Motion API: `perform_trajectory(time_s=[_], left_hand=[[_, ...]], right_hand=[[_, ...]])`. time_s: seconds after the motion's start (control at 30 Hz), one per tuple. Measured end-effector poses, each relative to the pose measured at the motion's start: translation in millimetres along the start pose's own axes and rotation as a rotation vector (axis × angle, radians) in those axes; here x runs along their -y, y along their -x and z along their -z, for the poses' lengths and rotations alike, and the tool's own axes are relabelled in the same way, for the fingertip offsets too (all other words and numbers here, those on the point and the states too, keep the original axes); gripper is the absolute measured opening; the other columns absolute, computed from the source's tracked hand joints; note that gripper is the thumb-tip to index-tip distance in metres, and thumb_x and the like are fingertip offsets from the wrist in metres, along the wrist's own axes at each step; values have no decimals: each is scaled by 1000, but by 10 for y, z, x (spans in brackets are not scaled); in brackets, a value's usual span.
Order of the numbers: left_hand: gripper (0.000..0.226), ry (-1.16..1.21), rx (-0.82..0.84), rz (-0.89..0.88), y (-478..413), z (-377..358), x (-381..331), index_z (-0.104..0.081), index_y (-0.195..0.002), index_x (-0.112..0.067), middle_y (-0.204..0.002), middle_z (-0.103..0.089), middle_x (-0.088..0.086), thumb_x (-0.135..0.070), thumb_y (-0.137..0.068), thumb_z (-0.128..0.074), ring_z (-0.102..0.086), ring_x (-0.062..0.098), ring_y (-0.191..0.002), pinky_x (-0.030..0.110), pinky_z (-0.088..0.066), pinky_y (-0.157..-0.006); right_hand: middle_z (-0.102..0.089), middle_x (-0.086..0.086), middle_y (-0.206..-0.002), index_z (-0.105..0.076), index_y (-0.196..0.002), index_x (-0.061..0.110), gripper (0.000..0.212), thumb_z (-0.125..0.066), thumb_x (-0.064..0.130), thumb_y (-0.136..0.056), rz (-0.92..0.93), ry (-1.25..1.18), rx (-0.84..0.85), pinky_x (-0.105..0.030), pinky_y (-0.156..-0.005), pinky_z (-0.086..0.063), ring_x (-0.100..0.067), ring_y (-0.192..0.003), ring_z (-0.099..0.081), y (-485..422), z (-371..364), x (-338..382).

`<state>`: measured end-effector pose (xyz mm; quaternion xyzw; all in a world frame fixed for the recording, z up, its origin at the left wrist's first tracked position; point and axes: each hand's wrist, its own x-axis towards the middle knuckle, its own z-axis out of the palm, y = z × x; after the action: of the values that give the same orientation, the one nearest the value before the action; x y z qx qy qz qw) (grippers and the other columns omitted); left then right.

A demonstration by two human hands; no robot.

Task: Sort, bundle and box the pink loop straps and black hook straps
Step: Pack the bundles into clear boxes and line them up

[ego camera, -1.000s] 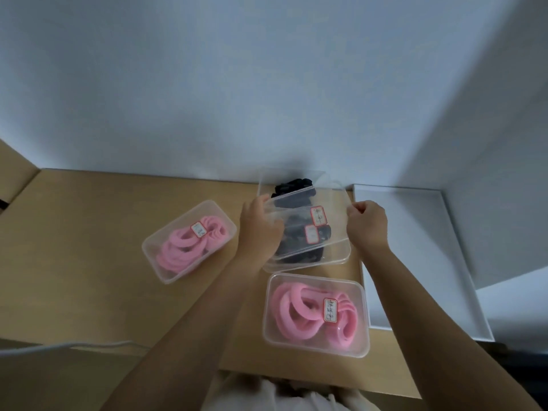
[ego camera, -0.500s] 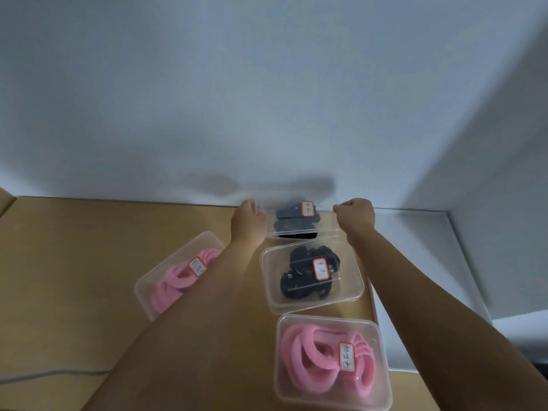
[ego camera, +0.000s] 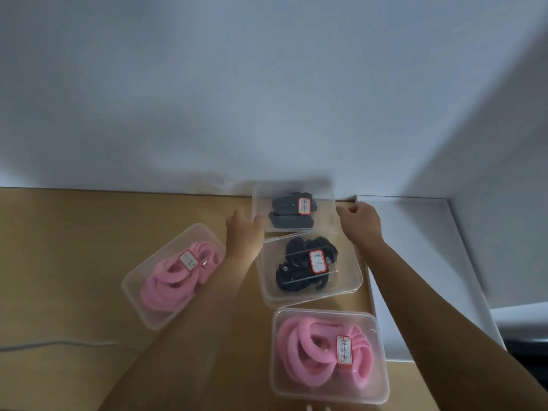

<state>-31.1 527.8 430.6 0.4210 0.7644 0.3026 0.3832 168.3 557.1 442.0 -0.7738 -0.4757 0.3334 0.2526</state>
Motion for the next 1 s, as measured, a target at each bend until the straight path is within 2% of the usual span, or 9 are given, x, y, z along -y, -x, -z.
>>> perform_trajectory(time_s=[0.1,0.2,0.37,0.53,0.6,0.67,0.83,0.93,1.0], left_hand=[[40,52,-2,4,266,-16,125,-48,-124,-4,-118,-53,10,-30,-94,-50,-53,23,-102,32,-39,-80],[46,107,55,-47,469,-77,177,-45,-134,-10,-125,-55,4,-26,-93,-55,-53,21,-116,29,-40,-89],[39,-103,42,-148,568,-123,177,-48,-131,-10,-127,-56,8,-24,-95,-50,-53,22,-114,29,-42,-90],[35,-332,-77,-421,650,-105,36,-49,-129,-9,-128,-50,8,-24,-96,-45,-41,22,-121,29,-31,-99],[40,-315,-4,-465,667,-122,-32,-46,-133,-10,-132,-51,7,-27,-97,-45,-42,23,-123,31,-32,-102],[45,-459,82,-531,647,-166,-52,-43,-136,-14,-135,-48,5,-34,-96,-46,-41,22,-124,32,-33,-102],[63,-816,149,-577,600,-235,95,-30,-144,-23,-151,-28,3,-58,-92,-34,-24,25,-138,40,-25,-109],[78,-857,125,-625,639,-254,197,-40,-138,-16,-142,-42,7,-65,-82,-18,-37,28,-131,41,-34,-103],[75,-852,110,-647,658,-270,251,-47,-132,-11,-133,-51,10,-61,-82,-23,-45,31,-125,41,-37,-102]], right_hand=[[-55,-2,-77,-54,-87,10,32,-52,42,-91,52,61,75,-28,-71,-48,-20,-78,-57,165,63,-193],[-59,0,-98,-57,-107,11,38,-52,45,-90,142,73,169,-31,-81,-49,-18,-92,-58,334,60,-307],[-63,-7,-90,-67,-93,3,31,-55,32,-92,202,72,72,-39,-85,-50,-20,-87,-58,456,39,-359],[-57,-5,-86,-61,-92,6,25,-43,22,-98,83,-143,67,-33,-80,-47,-20,-82,-55,502,129,-264],[-58,-6,-89,-58,-91,9,23,-41,22,-99,36,-177,65,-33,-83,-49,-22,-85,-56,466,151,-271],[-59,-8,-91,-57,-91,9,22,-41,23,-99,13,-172,93,-33,-80,-50,-25,-87,-58,436,158,-285],[-56,-8,-88,-53,-92,7,20,-45,24,-98,54,-90,150,-20,-62,-44,-20,-80,-54,400,114,-336],[-52,-3,-97,-50,-111,10,19,-49,22,-96,71,-76,113,-22,-74,-44,-18,-88,-51,411,75,-351],[-54,-3,-102,-50,-119,9,26,-50,22,-96,84,-51,98,-25,-80,-42,-16,-90,-51,448,33,-380]])
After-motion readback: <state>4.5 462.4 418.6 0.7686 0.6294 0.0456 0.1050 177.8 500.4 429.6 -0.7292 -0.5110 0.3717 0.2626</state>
